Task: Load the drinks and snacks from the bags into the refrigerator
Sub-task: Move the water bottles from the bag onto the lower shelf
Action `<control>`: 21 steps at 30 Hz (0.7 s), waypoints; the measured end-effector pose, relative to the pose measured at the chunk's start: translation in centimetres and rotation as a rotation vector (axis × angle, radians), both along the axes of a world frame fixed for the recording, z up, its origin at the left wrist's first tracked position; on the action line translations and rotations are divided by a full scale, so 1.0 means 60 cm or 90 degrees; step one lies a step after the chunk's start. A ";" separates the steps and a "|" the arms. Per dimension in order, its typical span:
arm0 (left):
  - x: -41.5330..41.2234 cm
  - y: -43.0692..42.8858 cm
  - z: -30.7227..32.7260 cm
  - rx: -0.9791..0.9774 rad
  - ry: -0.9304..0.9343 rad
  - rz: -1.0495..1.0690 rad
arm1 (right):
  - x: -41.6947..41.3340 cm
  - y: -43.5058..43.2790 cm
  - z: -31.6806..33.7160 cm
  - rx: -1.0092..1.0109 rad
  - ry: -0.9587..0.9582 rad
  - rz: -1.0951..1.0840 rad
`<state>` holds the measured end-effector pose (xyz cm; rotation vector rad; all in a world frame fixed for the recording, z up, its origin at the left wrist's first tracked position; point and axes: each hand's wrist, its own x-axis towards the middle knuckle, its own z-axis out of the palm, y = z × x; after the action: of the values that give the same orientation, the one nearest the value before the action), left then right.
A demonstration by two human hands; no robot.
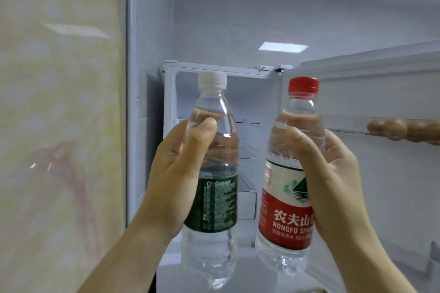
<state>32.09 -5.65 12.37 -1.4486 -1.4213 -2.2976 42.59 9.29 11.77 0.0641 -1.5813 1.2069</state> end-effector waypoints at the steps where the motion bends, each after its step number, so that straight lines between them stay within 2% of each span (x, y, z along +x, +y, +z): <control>1: -0.015 -0.002 -0.001 -0.005 -0.002 0.000 | -0.015 -0.002 -0.001 -0.003 0.001 0.001; 10: -0.104 0.044 -0.011 -0.003 -0.020 0.011 | -0.111 0.043 -0.005 -0.013 -0.004 0.002; 21: -0.180 0.188 -0.011 0.003 -0.033 0.034 | -0.210 0.192 -0.004 -0.017 -0.006 0.064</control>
<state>21.32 5.64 11.72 -1.3424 -1.4491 -2.3205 29.99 20.80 11.55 0.1229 -1.5848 1.3083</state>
